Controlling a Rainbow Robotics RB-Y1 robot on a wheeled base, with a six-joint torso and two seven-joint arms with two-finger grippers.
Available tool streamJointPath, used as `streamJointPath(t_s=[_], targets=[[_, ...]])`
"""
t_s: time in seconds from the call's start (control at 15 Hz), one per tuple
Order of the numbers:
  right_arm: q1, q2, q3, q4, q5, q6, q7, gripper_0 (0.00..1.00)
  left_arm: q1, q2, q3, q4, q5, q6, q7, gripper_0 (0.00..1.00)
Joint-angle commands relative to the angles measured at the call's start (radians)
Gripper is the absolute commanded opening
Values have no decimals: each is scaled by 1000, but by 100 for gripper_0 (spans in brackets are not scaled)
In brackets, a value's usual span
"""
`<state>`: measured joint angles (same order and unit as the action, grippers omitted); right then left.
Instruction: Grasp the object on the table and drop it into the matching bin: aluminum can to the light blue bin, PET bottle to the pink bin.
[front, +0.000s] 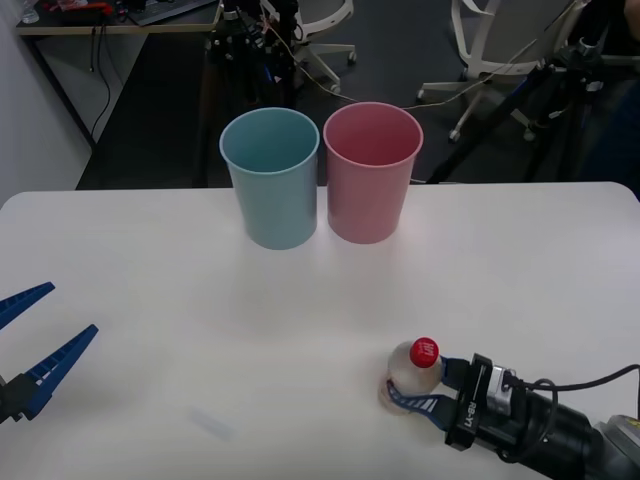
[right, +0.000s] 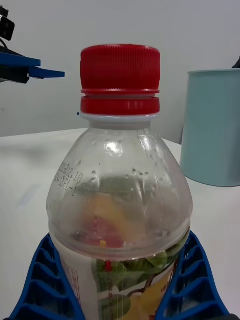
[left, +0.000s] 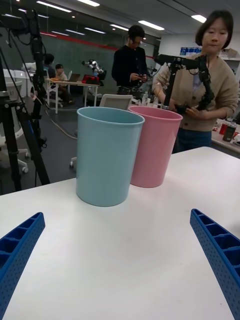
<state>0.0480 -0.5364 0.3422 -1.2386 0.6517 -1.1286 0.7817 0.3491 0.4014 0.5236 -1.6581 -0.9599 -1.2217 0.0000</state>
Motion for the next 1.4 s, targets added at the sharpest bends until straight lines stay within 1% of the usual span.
streamJointPath(t_s=[0.07,0.2,0.33,0.47,0.6,0.93,1.07,1.4], targets=[[46,-45,0,-65,-23,30,-12,0,0,0,0,0,0,0,0,100],[136,-116,0,-219,-60,148,-19,0,0,0,0,0,0,0,0,100],[202,-171,0,-326,-115,233,-32,0,0,0,0,0,0,0,0,100],[277,-214,-37,-430,-153,308,-44,0,0,0,0,0,0,0,0,100],[339,-224,-91,-499,-173,346,-59,0,0,0,0,0,0,0,0,100],[489,-224,-253,-679,-242,486,-91,0,0,0,0,0,0,0,0,100],[532,-223,-298,-713,-268,524,-98,0,0,0,0,0,0,0,0,100],[573,-221,-370,-731,-339,526,-119,0,0,0,0,0,0,0,0,100]])
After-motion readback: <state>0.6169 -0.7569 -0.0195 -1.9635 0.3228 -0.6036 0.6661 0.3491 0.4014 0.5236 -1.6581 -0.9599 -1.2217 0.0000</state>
